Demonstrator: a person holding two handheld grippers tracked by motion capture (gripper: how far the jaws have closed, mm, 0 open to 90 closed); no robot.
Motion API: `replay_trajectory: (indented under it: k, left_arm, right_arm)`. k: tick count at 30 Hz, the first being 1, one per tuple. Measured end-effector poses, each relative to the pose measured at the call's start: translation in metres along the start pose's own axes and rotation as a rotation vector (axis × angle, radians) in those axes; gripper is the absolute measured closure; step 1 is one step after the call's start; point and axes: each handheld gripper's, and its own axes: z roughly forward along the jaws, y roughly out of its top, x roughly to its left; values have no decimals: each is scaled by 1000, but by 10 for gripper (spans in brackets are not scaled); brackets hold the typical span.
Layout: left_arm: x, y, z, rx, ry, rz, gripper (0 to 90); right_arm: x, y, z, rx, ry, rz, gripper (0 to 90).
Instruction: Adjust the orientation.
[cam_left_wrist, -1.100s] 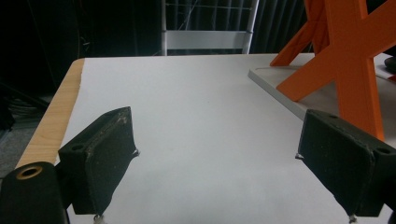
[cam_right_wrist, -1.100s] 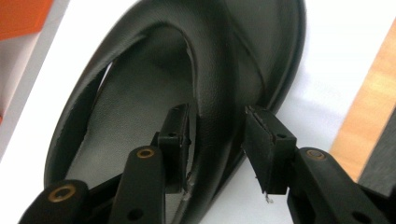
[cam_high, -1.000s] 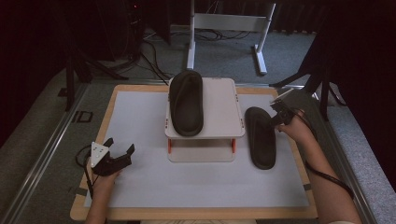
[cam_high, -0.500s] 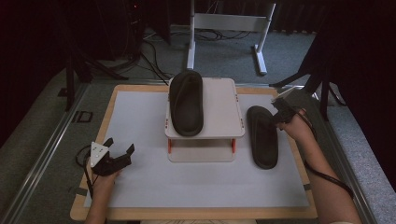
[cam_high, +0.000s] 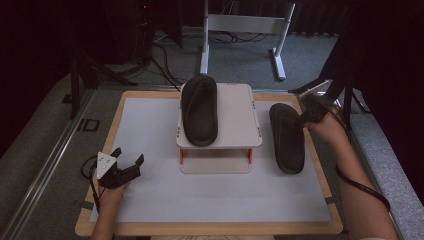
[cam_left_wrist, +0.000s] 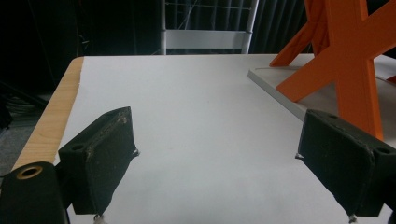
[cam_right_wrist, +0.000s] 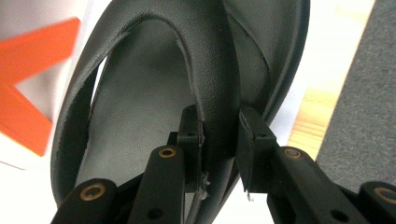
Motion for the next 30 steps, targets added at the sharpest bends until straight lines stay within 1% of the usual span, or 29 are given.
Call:
replay_trajectory:
  k: [5,7,8,9,12,13,14,15,16,19,25,30]
  left_arm:
    - [0,0,0,0,0,2,108]
    - [0,0,0,1,0,1,108]
    - [0,0,0,1,0,1,108]
    - [0,0,0,1,0,0,108]
    - [0,0,0,0,1,-2,108]
    - [0,0,0,0,1,-2,108]
    - [0,0,0,0,1,-2,108]
    - [0,0,0,0,1,-3,108]
    - [0,0,0,0,1,-3,108]
    - [0,0,0,0,1,-1,108]
    - [-1,0,0,-1,3,4,108]
    - [0,0,0,0,4,2,108]
  right_arm:
    - [0,5,-21,-14,-2,-5,732]
    - [1,8,-30,-15,-11,-8,733]
    - [1,8,-30,-15,-11,-8,733]
    - [3,11,-40,-26,-24,-13,732]
    - [9,16,-55,-41,-34,-24,732]
    - [10,18,-60,-49,-32,-24,732]
    - [10,18,-60,-49,-32,-24,732]
    - [12,20,-65,-57,-31,-26,732]
    - [16,23,-73,-68,-31,-33,732]
    - [22,29,-87,-86,-29,-41,733]
    - [33,37,-105,-107,-24,-47,733]
    - [43,43,-113,-118,-13,-60,734]
